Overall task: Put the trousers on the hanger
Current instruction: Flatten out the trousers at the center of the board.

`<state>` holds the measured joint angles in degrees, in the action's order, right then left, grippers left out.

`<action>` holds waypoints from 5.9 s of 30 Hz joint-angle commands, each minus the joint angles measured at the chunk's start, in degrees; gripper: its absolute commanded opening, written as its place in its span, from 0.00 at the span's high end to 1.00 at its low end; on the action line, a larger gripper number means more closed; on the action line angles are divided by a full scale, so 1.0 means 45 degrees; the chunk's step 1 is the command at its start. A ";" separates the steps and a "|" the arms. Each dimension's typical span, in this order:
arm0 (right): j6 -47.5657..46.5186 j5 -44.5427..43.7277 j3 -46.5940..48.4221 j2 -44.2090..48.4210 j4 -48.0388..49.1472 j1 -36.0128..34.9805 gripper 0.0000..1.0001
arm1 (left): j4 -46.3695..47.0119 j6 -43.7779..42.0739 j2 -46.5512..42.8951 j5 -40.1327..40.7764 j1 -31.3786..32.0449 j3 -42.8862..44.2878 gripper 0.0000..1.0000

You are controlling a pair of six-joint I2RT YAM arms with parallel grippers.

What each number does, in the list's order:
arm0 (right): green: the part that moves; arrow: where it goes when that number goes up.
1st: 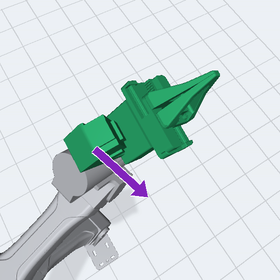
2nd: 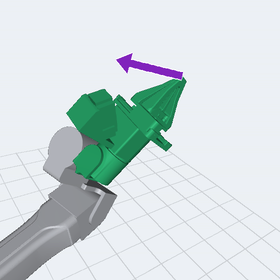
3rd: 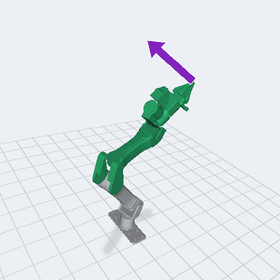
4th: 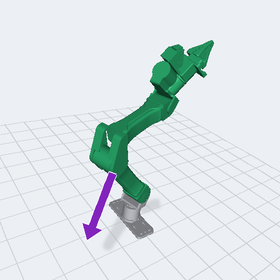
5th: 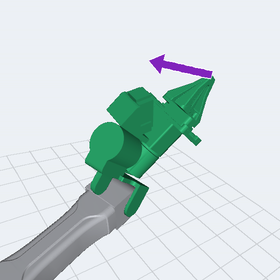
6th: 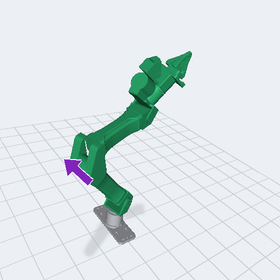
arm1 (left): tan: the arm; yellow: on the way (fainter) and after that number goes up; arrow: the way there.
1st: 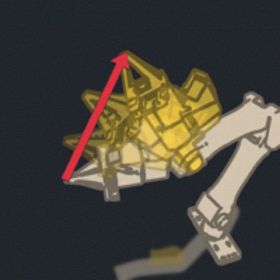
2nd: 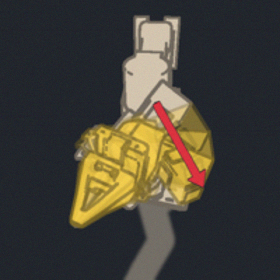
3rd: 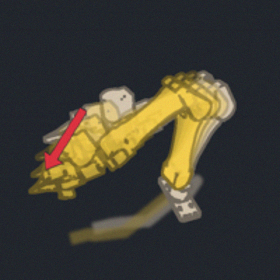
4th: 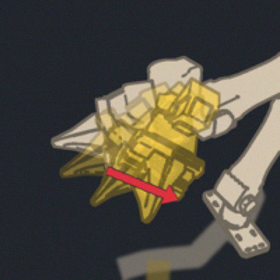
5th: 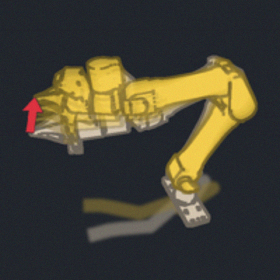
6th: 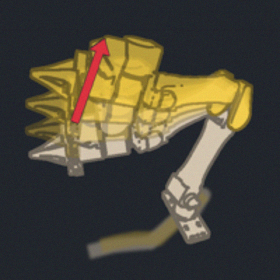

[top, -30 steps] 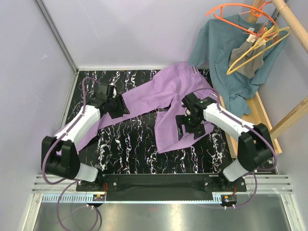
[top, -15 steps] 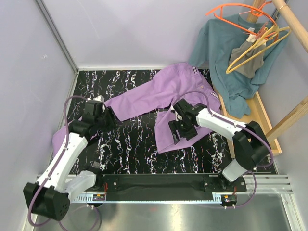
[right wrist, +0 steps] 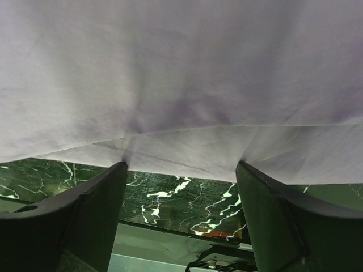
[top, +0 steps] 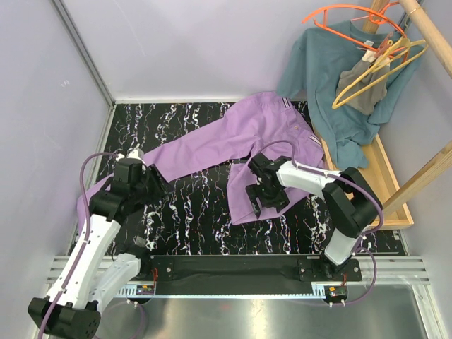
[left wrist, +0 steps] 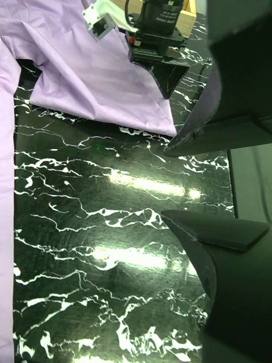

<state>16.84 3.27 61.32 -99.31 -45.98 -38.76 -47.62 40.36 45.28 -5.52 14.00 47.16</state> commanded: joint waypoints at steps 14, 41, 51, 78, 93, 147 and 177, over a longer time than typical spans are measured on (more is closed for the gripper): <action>0.1141 -0.1996 0.0396 -0.0844 -0.0389 -0.0331 0.70 | -0.0395 -0.0512 0.0524 0.0250 0.0053 0.1200 0.52; 0.6341 0.8886 0.0964 0.4275 0.1608 0.5645 0.32 | -0.0923 -0.1213 0.1754 -0.0412 0.0053 0.2451 0.51; 0.2781 0.6673 0.2955 0.4062 -0.1580 0.5626 0.25 | 0.1067 0.0697 0.3511 -0.2758 0.0423 0.0814 0.45; 0.2859 0.7360 0.3053 0.3846 -0.1365 0.5567 0.24 | 0.4915 0.4274 0.8863 -0.0609 -0.0064 0.0225 0.42; 0.2801 0.7321 0.3190 0.3592 -0.1463 0.5567 0.24 | 0.4061 0.3435 0.8983 0.0521 -0.0279 0.1199 0.99; 0.2331 0.0564 0.6922 -0.5569 -0.2986 0.4121 0.25 | -0.9162 0.3043 -0.4127 1.4434 -0.0513 0.5264 0.01; 0.1258 -0.0373 1.0376 -0.5566 -0.2362 0.5137 0.23 | -0.2603 0.1873 0.1501 0.0055 -0.0572 0.2546 0.33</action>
<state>21.65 1.19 106.00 -119.85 -59.77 -15.35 -63.22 49.39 52.31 -0.56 11.66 56.86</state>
